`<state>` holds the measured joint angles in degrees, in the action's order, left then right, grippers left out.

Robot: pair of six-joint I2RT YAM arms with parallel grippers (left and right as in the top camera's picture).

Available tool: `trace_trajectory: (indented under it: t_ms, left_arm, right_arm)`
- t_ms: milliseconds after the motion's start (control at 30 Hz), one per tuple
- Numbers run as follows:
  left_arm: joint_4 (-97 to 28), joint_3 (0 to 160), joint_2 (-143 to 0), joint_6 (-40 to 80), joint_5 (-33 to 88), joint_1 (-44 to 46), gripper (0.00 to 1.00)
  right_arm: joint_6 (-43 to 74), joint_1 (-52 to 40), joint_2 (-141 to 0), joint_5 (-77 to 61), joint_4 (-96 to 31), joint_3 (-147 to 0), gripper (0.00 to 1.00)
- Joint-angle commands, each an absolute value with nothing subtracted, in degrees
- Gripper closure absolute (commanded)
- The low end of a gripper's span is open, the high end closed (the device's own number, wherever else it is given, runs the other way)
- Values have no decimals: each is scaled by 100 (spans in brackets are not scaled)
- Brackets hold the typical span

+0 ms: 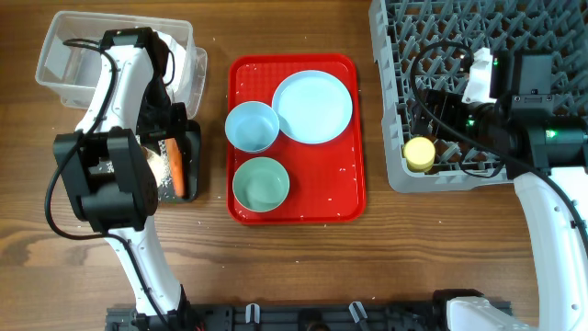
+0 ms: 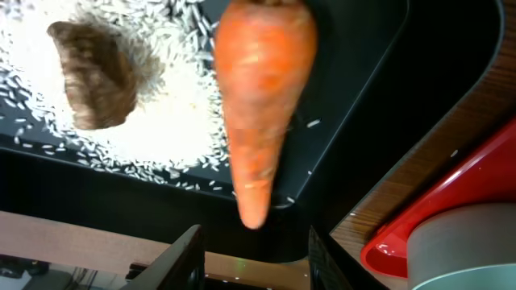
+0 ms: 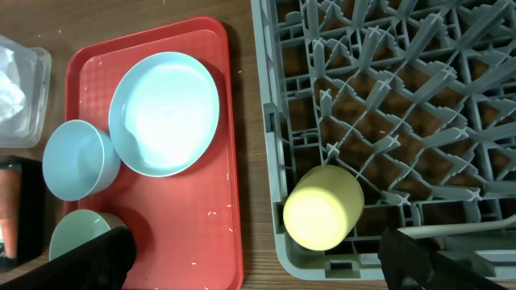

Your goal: Sort waste into correct bins and load items into the dishwasher rack

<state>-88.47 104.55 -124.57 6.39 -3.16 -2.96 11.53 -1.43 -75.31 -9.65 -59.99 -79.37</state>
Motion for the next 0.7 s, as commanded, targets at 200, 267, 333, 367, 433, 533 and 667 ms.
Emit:
trace_trajectory:
  t_ms: [200,267,333,367,433,533,667]
  left_arm:
    - [-9011,10477,-12169,635,-353,-274,61]
    - [-9067,10615,-12046,622,-351,-228,61]
    - [-9087,10772,-11854,622,-351,-150,60]
    - [-9085,10847,-11745,624,-351,-104,58]
    - [-9011,10975,-11548,624,-353,-34,52]
    - [-8562,11004,-11290,624,-353,8,40]
    - [-7677,10962,-11301,626,-351,-1,40]
  right_arm:
    - [1184,-126,-7564,-998,-5961,-7981,0]
    - [1199,-126,-7566,-998,-5959,-7981,0]
    - [1197,-126,-7564,-998,-5942,-7981,0]
    - [1203,-126,-7566,-998,-5935,-7981,0]
    - [1203,-126,-7566,-1000,-5918,-7981,0]
    - [1205,-126,-7566,-1000,-5918,-7981,0]
    - [1205,-126,-7566,-1000,-5920,-7981,0]
